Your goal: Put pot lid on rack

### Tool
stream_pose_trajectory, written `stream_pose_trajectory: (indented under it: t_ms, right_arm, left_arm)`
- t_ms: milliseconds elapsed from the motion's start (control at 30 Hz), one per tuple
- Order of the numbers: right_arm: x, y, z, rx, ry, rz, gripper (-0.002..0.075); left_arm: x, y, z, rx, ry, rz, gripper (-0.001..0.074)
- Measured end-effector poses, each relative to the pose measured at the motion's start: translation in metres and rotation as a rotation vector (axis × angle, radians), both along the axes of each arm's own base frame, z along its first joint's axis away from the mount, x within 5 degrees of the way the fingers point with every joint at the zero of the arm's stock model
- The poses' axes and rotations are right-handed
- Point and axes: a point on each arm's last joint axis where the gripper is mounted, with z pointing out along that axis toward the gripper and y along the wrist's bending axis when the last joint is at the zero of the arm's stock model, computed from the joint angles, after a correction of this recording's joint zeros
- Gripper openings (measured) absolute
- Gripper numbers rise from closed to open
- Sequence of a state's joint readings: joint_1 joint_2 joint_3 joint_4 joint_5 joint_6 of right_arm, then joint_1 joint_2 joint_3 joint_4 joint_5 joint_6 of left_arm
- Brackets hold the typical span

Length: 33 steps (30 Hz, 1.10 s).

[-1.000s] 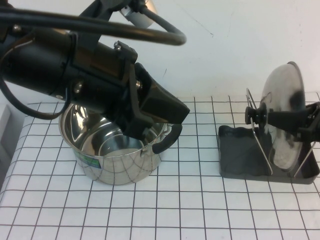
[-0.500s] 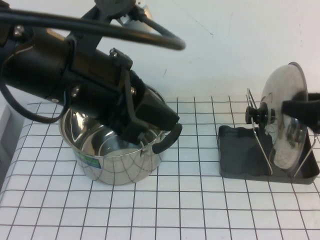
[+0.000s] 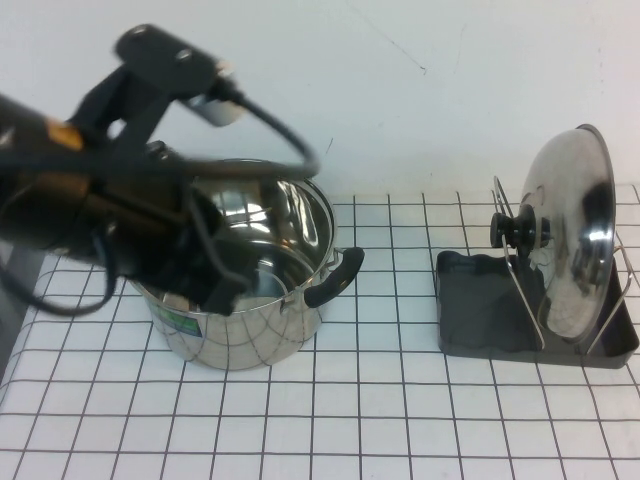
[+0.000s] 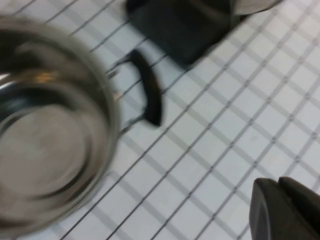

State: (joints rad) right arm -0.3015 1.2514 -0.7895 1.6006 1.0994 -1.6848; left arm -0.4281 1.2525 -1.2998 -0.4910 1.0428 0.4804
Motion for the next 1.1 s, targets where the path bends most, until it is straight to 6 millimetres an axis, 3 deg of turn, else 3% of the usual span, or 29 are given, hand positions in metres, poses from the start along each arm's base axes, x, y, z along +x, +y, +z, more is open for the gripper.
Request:
stream_pose_trajectory:
  t_ms: [67,133,300,467,600,733,900,1100]
  right_arm:
    - [-0.01,0.008,0.006,-0.038,-0.021,0.039,0.0068]
    - [-0.019,0.015,0.011,-0.088,-0.041,0.063,0.0033]
    - [-0.044,0.03,0.014,-0.362,-0.065,0.064,0.0006]
    - [-0.07,0.038,0.013,-0.671,-0.071,0.018,0.0004]
    - [-0.083,0.033,0.024,-0.709,-0.107,-0.09,0.0004]
    - [-0.102,0.028,0.029,-0.681,-0.192,-0.213,0.0004]
    - [-0.128,0.021,0.008,-0.671,-0.26,-0.317,0.0004]
    - [-0.151,0.018,-0.034,-0.694,-0.263,-0.333,0.0004]
  left_arm:
    - [-0.006,0.011,-0.003,0.041,-0.022,0.079,-0.0002]
    - [-0.012,0.02,-0.006,0.068,-0.043,0.149,-0.0002]
    - [-0.037,0.043,-0.012,0.072,-0.127,0.267,-0.0002]
    - [-0.076,0.063,-0.013,-0.056,-0.288,0.336,-0.0002]
    - [-0.104,0.078,-0.022,-0.173,-0.429,0.376,-0.0002]
    - [-0.125,0.089,-0.044,-0.244,-0.53,0.401,-0.0002]
    - [-0.138,0.096,-0.081,-0.257,-0.548,0.414,-0.0002]
    - [-0.14,0.098,-0.116,-0.221,-0.5,0.416,-0.0002]
